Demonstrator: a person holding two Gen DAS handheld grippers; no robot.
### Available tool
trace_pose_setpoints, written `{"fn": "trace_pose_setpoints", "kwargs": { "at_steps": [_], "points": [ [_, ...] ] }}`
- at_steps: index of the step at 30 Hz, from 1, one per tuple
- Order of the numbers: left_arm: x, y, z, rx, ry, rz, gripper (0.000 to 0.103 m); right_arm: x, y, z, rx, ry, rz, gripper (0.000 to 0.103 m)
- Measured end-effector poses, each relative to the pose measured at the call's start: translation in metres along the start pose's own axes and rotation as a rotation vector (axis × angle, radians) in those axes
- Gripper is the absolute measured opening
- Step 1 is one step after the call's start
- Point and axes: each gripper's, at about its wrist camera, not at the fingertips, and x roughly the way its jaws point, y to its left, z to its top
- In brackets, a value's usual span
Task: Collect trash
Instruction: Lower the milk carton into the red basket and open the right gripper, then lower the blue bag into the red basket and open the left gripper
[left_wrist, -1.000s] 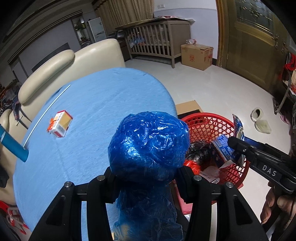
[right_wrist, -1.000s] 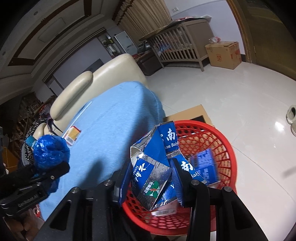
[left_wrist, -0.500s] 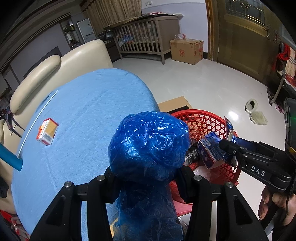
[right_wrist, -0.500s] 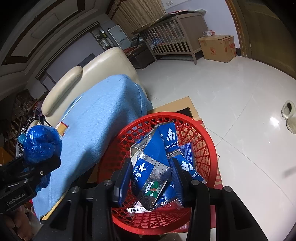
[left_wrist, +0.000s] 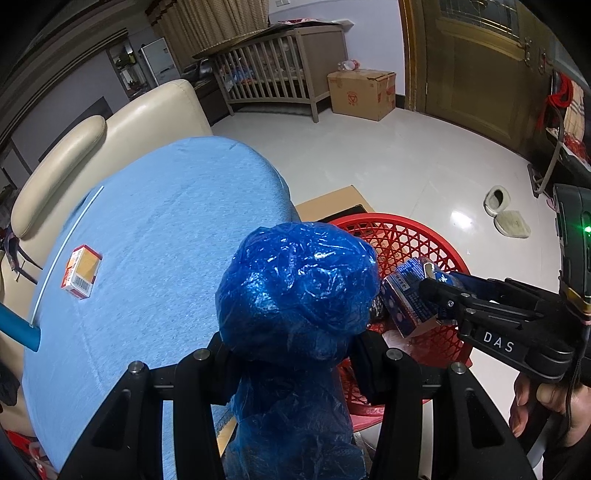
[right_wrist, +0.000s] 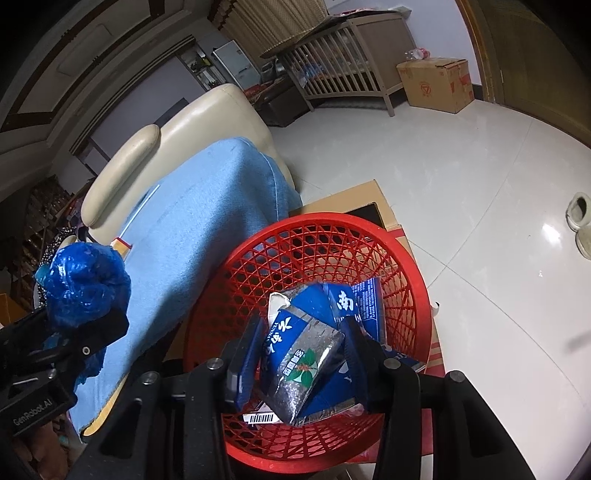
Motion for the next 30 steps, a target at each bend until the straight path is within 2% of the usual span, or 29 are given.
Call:
{"fn": "trace_pose_setpoints", "kwargs": {
  "at_steps": [2,4,6,14,23,30],
  "points": [
    [0.001,-0.001,0.001,0.002,0.001,0.0,0.051,0.001,-0.003,0.001,0.014,0.001,-0.005,0.047],
    [0.001,-0.002,0.001,0.004,0.003,-0.001,0.051,0.001,-0.008,0.003,0.043,0.002,-0.006,0.059],
    [0.002,-0.001,0.001,0.005,0.005,-0.002,0.051,0.0,-0.011,0.004,0.057,-0.001,0.008,0.062],
    [0.006,-0.005,0.002,0.015,0.013,-0.007,0.051,-0.013,-0.013,0.008,0.077,-0.034,0.029,0.063],
    [0.013,-0.011,0.002,0.022,0.033,-0.027,0.051,-0.045,-0.023,0.017,0.145,-0.141,0.055,0.063],
    [0.028,-0.025,0.007,0.041,0.056,-0.064,0.052,-0.06,-0.025,0.024,0.159,-0.189,0.067,0.063]
  ]
}}
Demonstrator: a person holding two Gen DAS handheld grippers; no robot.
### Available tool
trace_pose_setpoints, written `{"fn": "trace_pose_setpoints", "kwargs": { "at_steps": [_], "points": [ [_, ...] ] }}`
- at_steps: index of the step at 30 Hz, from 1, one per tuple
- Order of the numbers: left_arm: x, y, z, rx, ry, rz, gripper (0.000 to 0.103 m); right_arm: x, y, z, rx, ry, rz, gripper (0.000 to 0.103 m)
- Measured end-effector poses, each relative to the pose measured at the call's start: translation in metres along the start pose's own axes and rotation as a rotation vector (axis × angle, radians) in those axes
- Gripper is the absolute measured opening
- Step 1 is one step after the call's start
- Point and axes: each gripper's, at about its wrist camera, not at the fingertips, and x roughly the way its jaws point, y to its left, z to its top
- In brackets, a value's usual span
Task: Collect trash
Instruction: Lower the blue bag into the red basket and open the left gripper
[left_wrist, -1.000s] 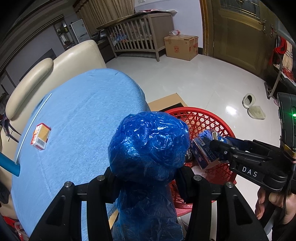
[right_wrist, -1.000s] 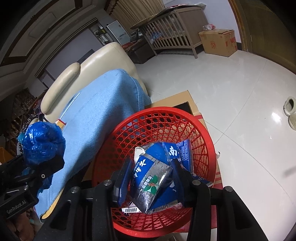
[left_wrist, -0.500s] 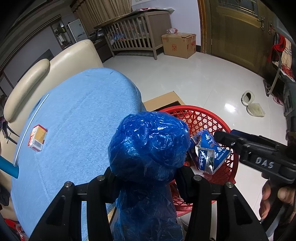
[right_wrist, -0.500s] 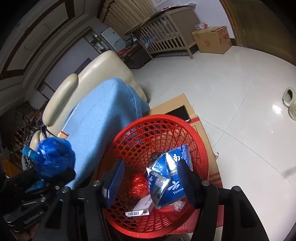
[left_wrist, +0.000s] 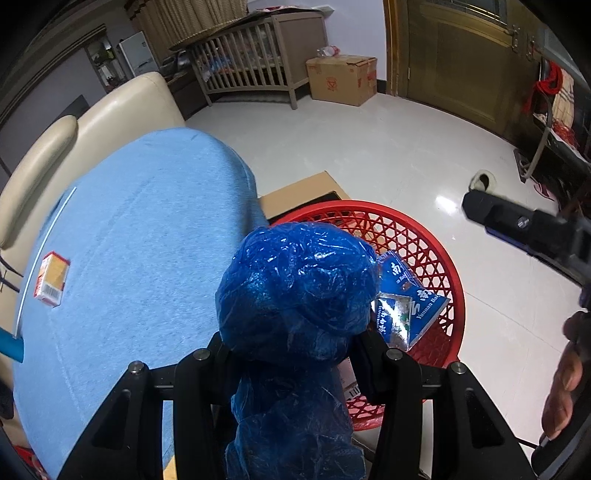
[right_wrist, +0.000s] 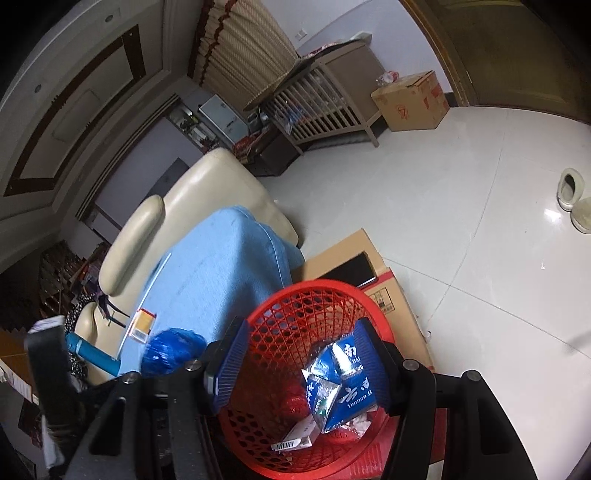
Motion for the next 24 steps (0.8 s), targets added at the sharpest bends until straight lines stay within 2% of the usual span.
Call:
{"fn": "trace_pose_setpoints", "kwargs": {
  "at_steps": [2,4,5,7,8,12,18,24],
  "points": [
    [0.006,-0.002,0.002,-0.003,0.01,-0.021,0.052,-0.004,0.0,0.003,0.004,-0.017,0.003,0.063],
    [0.011,-0.004,0.006,-0.009,0.024,-0.085,0.055,-0.007,0.0,0.005,0.006,-0.027,0.009,0.063],
    [0.014,-0.006,0.008,-0.006,0.031,-0.096,0.061,-0.008,0.001,0.006,0.005,-0.031,0.011,0.063],
    [0.016,-0.009,0.01,0.005,0.033,-0.069,0.075,-0.01,0.004,0.007,0.001,-0.035,0.014,0.063],
    [0.015,-0.01,0.01,0.011,0.025,-0.052,0.077,-0.01,0.006,0.008,-0.003,-0.037,0.015,0.063],
    [0.008,-0.003,0.008,0.004,0.015,-0.06,0.077,-0.01,0.014,0.009,-0.017,-0.036,0.021,0.063],
    [-0.009,0.025,-0.001,-0.037,-0.022,-0.023,0.077,-0.002,0.041,0.006,-0.065,-0.016,0.039,0.063],
    [-0.025,0.069,-0.015,-0.136,-0.048,-0.001,0.077,0.006,0.082,0.002,-0.14,0.012,0.063,0.063]
  ]
}}
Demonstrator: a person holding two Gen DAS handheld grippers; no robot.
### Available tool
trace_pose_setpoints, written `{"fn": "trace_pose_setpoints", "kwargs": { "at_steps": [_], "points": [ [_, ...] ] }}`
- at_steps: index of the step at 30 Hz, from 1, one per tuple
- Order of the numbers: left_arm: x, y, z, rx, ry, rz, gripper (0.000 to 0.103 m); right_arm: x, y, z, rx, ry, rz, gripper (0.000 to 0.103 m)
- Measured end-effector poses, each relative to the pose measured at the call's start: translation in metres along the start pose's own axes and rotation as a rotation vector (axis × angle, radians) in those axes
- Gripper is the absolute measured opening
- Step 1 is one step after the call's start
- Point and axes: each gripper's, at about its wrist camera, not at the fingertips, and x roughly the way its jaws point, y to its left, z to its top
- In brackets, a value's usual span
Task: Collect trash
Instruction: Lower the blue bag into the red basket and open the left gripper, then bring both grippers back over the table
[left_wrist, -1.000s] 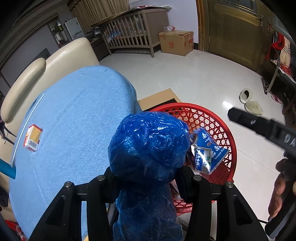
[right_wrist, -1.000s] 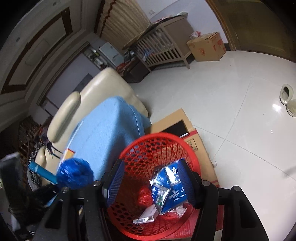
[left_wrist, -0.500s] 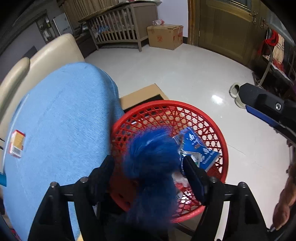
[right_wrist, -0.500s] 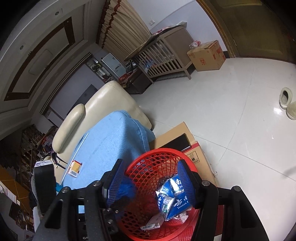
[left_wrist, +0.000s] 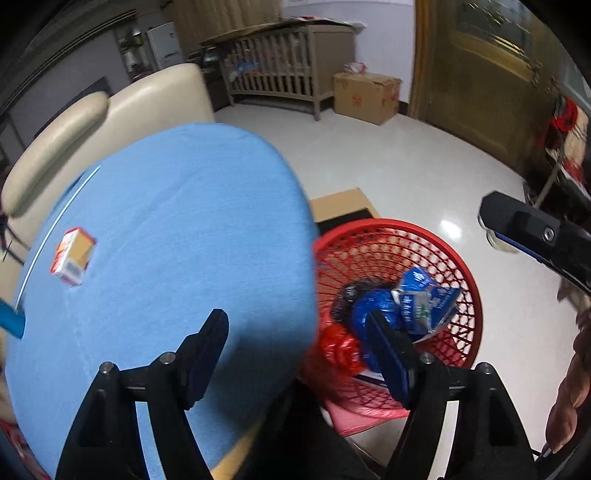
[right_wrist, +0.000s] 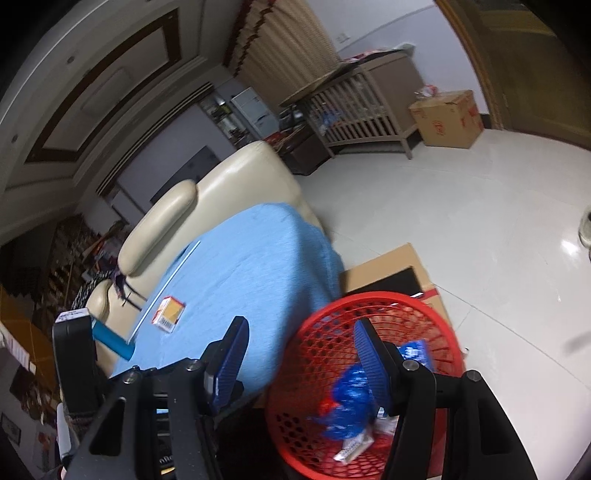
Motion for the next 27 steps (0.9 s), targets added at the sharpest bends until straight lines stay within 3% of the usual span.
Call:
{"fn": "trace_pose_setpoints", "kwargs": {
  "at_steps": [8,18,27],
  "points": [
    [-0.013,0.066,-0.023,-0.135,-0.038,0.026,0.077,0.018,0.056,-0.006,-0.107,0.048,0.021,0.063],
    [-0.005,0.166,-0.086,-0.35,-0.01,0.097,0.077,0.067,0.117,-0.037,-0.235,0.187,0.034,0.063],
    [-0.015,0.251,-0.133,-0.511,-0.04,0.24,0.077,0.133,0.187,-0.062,-0.324,0.297,0.041,0.063]
  ]
}}
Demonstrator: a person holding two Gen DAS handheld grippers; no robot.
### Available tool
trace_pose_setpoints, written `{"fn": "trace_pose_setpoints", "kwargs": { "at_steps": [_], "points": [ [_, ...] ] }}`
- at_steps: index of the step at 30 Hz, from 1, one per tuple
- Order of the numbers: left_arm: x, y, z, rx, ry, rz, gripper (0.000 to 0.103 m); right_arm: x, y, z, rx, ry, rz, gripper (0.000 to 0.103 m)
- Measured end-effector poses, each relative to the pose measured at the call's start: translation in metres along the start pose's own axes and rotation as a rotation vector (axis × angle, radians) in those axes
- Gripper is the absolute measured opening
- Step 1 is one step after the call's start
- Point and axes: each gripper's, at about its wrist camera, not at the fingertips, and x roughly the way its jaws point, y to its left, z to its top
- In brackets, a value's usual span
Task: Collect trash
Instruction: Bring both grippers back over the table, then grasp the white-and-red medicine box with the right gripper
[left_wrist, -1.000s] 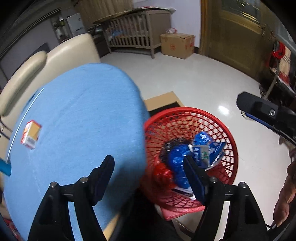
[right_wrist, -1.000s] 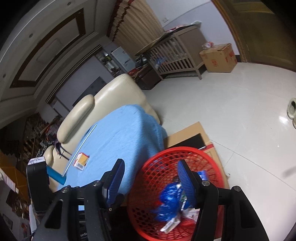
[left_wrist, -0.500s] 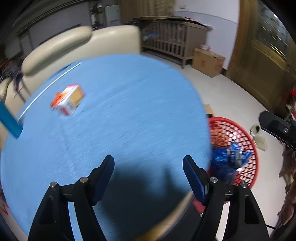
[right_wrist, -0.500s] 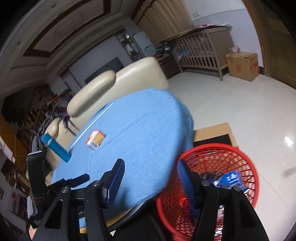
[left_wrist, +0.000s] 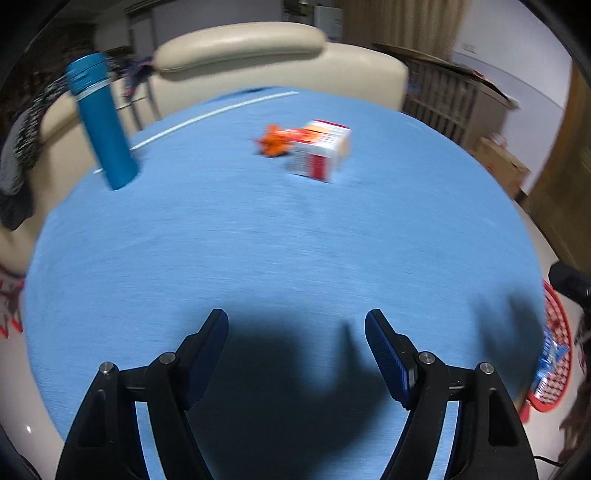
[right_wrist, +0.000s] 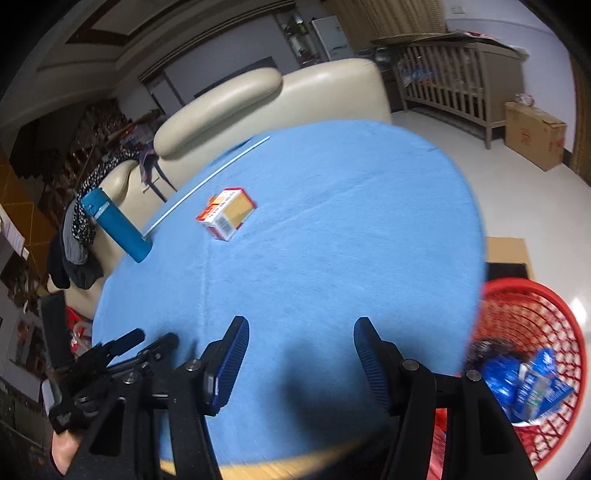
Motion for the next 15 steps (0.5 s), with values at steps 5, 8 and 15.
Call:
{"fn": "trace_pose_setpoints", "kwargs": {
  "at_steps": [5,8,15],
  "points": [
    [0.012,0.048,-0.003,-0.064,0.005,0.049,0.077,0.046,0.038,0.035,0.031,0.016,0.003,0.068],
    [0.018,0.07,-0.008,-0.112,0.027,0.048,0.077,0.074,0.064,0.057,0.049,0.019,0.005,0.068],
    [0.019,0.1,-0.008,-0.168,0.031,0.055,0.077,0.147,0.13,0.106,0.027,0.016,-0.035,0.068]
  ]
}}
